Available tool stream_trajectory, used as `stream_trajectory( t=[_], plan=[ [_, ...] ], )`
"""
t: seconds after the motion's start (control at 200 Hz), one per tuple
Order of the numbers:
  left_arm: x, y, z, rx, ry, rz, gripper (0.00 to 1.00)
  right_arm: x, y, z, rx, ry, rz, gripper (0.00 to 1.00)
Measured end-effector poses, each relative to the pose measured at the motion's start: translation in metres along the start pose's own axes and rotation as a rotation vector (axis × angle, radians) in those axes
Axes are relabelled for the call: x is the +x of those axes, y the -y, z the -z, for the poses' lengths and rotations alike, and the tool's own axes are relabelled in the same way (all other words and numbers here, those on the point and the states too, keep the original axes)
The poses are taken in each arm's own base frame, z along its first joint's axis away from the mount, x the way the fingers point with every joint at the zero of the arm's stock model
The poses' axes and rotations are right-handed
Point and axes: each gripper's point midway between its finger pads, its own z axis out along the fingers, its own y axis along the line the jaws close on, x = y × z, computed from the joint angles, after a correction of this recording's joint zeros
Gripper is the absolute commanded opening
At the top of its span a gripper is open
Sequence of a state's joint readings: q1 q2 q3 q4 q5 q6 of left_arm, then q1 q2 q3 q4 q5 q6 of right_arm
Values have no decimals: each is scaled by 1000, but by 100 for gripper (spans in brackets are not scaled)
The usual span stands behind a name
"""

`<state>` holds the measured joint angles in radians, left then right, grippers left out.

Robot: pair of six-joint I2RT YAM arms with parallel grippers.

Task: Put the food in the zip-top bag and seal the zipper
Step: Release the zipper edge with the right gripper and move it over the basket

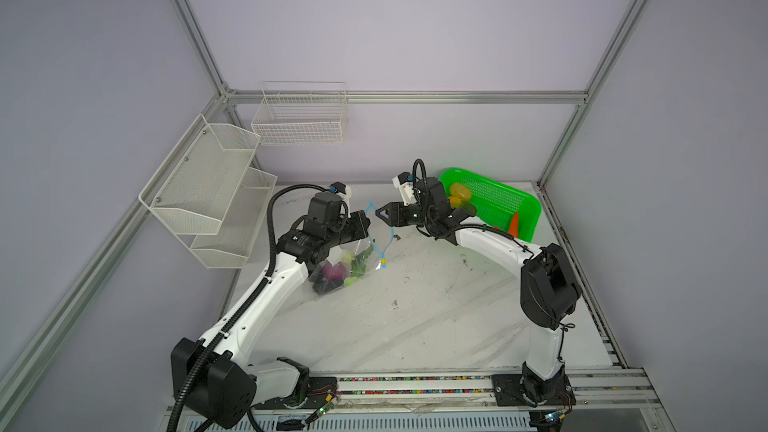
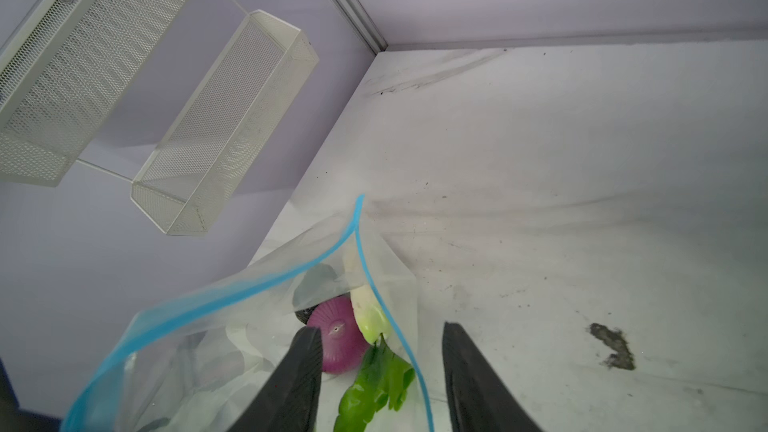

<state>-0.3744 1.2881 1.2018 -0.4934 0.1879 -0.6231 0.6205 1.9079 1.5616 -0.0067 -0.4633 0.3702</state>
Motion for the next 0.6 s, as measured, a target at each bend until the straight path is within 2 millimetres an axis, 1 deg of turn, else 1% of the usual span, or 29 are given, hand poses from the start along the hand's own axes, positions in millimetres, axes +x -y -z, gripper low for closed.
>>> stream_trajectory(
  t=[0.09,0.19,0.285,0.39,0.44,0.47,0.495,0.6],
  plan=[
    [5,1,-4,14,-25,-5,0,-12,13,18,41,14,23,66],
    [9,4,-8,30,-47,-7,0,-30,32,44,126,47,65,70],
    [13,8,-8,45,-59,-17,0,-49,57,72,242,90,104,72],
    [18,14,-10,60,-76,-25,0,-69,98,98,379,133,120,73],
    [22,16,-13,65,-91,-30,0,-77,125,108,441,144,108,73],
    [25,17,-16,67,-100,-31,0,-81,137,112,464,150,102,73],
    [28,18,-19,69,-111,-34,0,-84,152,116,494,152,92,73],
    [40,20,-30,70,-153,-41,0,-90,206,124,578,149,55,73]
  ],
)
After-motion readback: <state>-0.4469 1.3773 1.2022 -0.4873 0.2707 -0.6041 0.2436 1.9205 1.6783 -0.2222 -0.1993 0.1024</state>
